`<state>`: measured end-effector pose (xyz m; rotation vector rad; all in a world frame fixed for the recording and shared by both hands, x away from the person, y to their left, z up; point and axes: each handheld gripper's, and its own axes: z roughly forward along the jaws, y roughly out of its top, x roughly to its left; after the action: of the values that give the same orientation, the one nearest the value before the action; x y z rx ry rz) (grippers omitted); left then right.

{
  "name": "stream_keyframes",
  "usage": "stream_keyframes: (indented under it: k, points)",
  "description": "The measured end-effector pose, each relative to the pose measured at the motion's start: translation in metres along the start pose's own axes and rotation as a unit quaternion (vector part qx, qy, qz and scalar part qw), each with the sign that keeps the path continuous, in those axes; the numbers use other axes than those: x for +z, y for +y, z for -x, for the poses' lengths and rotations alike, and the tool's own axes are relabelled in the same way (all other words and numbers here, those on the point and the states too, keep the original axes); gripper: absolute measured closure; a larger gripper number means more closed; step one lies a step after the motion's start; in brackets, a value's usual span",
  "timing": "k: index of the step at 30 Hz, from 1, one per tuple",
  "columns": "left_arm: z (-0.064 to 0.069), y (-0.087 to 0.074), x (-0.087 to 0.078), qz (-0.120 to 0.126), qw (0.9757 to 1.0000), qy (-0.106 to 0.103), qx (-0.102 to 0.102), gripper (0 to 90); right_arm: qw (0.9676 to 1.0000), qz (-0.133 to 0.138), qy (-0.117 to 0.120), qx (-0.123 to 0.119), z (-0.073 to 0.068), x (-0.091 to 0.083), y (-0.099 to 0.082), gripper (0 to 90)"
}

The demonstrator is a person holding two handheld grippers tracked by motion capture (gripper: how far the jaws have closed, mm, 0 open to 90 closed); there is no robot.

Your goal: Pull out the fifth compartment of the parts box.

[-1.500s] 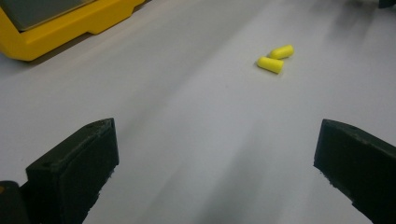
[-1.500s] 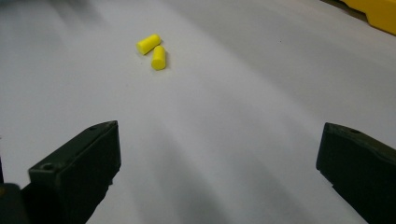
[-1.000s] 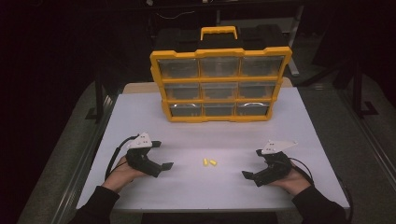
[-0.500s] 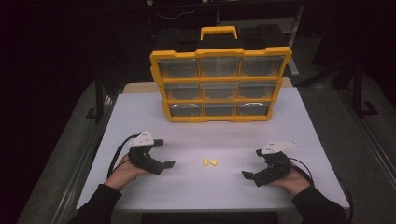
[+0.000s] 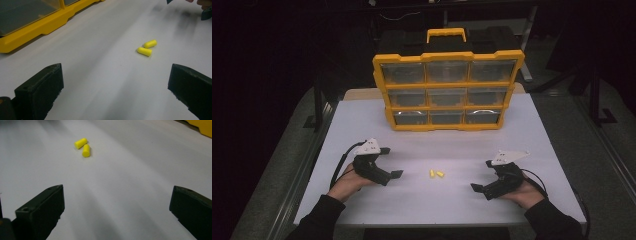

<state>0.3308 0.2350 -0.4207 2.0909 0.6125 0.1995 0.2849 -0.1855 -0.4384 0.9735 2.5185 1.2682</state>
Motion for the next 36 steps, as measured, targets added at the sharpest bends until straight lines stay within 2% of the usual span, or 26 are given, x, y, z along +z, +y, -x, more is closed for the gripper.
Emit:
stream_keyframes:
  k: [36]
  points:
    - [-0.002, 0.013, 0.012, 0.013, 0.9999, 0.006, 0.006, 0.0, 1.0, 0.001, -0.001, -0.003, 0.0, 0.0, 0.0, 0.0]
